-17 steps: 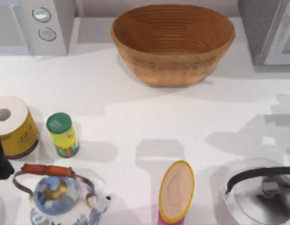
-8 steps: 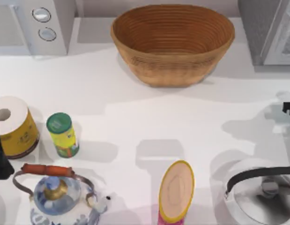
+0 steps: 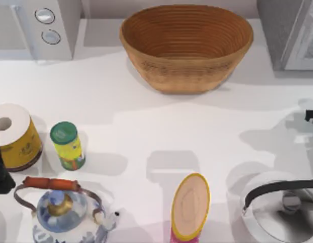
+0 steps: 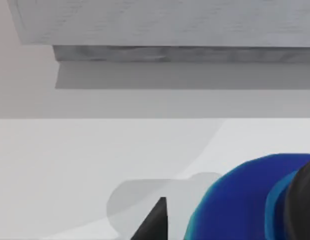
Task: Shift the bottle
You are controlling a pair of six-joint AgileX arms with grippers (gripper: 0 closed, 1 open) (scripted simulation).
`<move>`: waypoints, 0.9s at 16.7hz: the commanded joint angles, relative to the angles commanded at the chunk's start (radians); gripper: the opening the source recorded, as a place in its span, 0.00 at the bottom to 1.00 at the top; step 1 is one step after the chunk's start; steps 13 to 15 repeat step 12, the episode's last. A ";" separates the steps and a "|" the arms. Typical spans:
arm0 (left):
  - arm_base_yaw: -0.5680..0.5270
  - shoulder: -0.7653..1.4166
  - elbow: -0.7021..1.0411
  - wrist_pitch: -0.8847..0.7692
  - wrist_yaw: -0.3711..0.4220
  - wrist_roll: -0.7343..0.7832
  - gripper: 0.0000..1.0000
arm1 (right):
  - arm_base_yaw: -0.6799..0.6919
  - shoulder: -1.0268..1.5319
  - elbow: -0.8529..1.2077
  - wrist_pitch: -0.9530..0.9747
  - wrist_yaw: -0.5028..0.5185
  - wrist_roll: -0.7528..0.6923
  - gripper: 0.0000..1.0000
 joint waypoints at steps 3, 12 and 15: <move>0.000 0.000 0.000 0.000 0.000 0.000 1.00 | 0.000 0.000 0.000 0.000 0.000 0.000 0.75; 0.000 0.000 0.000 0.000 0.000 0.000 1.00 | 0.000 0.000 0.000 0.000 0.000 0.000 1.00; 0.000 0.000 0.000 0.000 0.000 0.000 1.00 | 0.000 0.000 0.000 0.000 0.000 0.000 1.00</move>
